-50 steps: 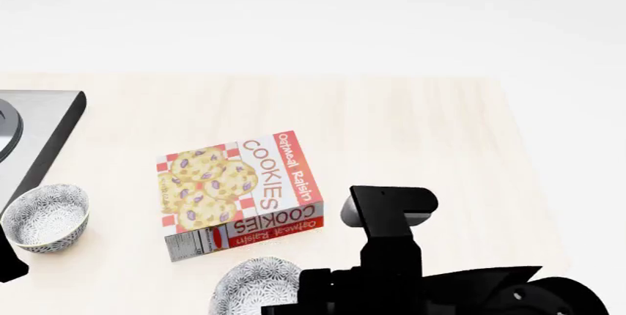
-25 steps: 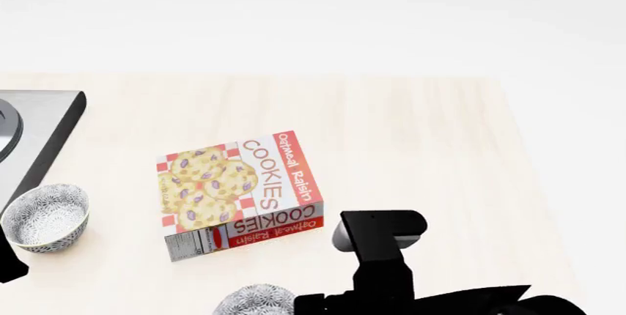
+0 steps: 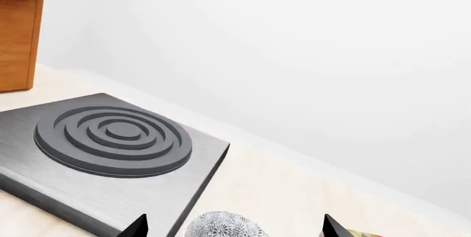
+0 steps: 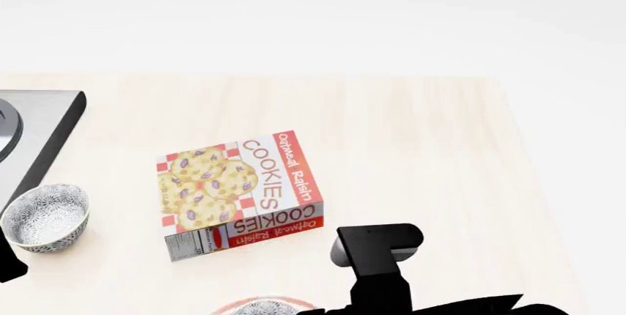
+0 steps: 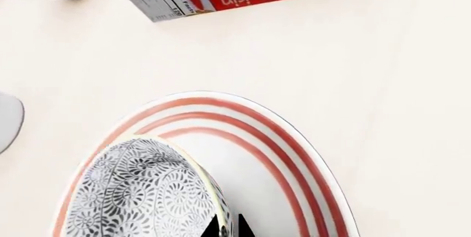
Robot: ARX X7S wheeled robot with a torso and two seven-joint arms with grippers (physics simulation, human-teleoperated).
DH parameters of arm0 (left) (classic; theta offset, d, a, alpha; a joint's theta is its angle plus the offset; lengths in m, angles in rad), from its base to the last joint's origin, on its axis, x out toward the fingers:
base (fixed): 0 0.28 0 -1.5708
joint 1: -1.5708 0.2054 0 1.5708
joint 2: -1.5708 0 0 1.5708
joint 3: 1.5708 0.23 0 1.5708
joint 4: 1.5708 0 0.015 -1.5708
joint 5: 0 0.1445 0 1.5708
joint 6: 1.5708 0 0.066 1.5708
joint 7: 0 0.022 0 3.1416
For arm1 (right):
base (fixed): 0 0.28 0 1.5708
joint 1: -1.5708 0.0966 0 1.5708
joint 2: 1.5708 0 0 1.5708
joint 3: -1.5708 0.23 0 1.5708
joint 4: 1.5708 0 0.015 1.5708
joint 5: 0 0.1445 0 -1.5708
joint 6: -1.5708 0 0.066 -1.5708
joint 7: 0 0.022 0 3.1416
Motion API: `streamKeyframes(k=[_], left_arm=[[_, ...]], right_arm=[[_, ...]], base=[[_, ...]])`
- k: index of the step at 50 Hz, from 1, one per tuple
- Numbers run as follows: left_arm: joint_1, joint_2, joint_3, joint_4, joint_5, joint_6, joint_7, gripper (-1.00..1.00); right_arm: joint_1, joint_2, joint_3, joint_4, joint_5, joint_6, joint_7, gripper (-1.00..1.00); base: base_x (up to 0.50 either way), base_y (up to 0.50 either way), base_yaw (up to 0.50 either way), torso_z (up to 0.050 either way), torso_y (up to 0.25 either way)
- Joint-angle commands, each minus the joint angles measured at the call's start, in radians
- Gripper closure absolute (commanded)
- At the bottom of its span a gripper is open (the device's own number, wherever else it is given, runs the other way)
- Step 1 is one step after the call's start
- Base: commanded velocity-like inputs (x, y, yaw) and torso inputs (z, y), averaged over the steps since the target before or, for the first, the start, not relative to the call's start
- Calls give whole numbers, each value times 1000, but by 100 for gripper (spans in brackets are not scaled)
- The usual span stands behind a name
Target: Pick the akita bowl next to the plate and place it on the plate.
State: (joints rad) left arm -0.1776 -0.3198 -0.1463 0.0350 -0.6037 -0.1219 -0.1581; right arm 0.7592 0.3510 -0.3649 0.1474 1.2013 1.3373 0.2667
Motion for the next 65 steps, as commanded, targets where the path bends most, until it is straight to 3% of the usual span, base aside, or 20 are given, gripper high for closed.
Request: streamKeyframes(k=[1,15,35,51,65], left_arm=[[-1,-1,3,-5,-1,4,0,-100],[0,-3,5,-2,-3,4,-3,-100],[4,-8,9,8,-8,1,-12,-100],[1,-22,10,43,-26,-32,-34,-100],[3,-24,14,42,-25,-27,-34,-100]], right_arm=[[11,0,-19,17,-8,-20,-9,-100],[29,23,-14,-66,38,18,24,-100],[88,70,102,-260,316,159,342,-100],[-24,141,171,-478,271,25,397,-100],[-213,175,236,-648,104,-173,336,-100]], base=[[0,0,0,0,0],[0,0,0,0,0],[0,0,0,0,0],[0,0,0,0,0],[0,0,0,0,0]])
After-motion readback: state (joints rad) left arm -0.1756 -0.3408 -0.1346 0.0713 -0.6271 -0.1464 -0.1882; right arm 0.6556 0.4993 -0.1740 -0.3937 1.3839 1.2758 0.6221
